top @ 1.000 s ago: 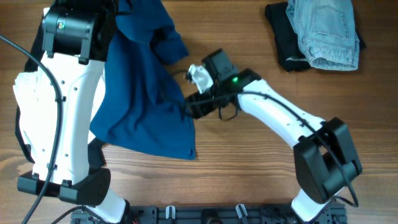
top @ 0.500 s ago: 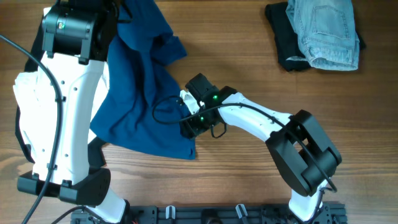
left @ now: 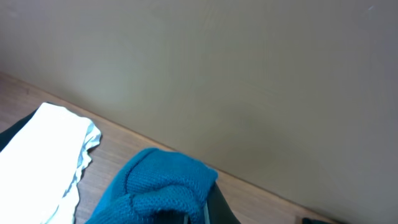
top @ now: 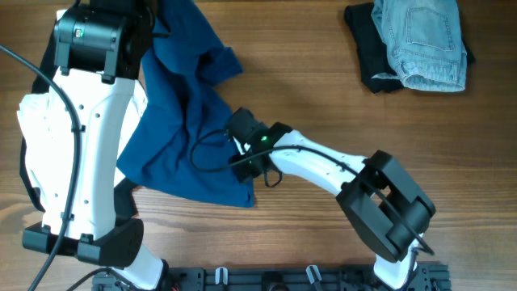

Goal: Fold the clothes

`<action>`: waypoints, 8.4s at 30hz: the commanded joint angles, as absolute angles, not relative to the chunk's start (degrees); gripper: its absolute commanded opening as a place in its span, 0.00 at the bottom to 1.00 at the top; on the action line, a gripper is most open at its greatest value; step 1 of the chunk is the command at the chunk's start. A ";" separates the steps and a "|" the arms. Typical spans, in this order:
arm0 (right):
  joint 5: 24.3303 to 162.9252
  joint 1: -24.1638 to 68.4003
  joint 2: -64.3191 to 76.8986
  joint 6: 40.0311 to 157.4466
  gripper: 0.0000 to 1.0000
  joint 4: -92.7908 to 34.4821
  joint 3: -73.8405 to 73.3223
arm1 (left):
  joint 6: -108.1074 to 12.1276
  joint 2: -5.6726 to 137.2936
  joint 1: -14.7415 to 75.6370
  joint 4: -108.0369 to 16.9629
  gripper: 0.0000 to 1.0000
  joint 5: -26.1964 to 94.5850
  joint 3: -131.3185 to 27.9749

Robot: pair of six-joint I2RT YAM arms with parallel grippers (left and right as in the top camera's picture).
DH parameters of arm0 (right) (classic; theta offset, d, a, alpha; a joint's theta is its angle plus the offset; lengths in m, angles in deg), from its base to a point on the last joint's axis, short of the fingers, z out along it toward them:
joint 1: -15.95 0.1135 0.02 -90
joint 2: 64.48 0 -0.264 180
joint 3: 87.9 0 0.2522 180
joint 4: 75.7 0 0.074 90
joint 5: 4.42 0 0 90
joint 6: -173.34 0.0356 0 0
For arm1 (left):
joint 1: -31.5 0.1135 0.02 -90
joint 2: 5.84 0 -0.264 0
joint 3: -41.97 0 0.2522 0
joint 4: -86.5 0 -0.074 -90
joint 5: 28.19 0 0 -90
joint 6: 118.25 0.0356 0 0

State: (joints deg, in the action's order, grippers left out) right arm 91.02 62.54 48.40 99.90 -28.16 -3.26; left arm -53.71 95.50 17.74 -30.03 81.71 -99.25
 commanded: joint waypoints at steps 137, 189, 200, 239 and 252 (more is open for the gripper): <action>99.82 12.69 62.84 85.10 0.04 -5.23 27.47 | -58.73 122.47 29.32 -20.28 0.04 68.25 -84.87; 102.16 13.47 53.07 89.52 0.74 0.41 27.73 | -72.22 112.60 39.03 -27.34 0.51 64.68 -53.55; 102.16 13.47 53.10 89.54 0.75 0.45 27.73 | -67.26 107.57 39.18 -23.43 0.10 68.29 -60.96; 90.73 13.54 53.27 106.02 0.49 -12.93 7.45 | -65.97 97.34 38.92 -23.58 0.04 65.95 -61.11; 92.00 13.54 53.49 105.97 0.46 -11.83 4.98 | -65.97 97.34 38.92 -23.52 0.04 65.95 -61.11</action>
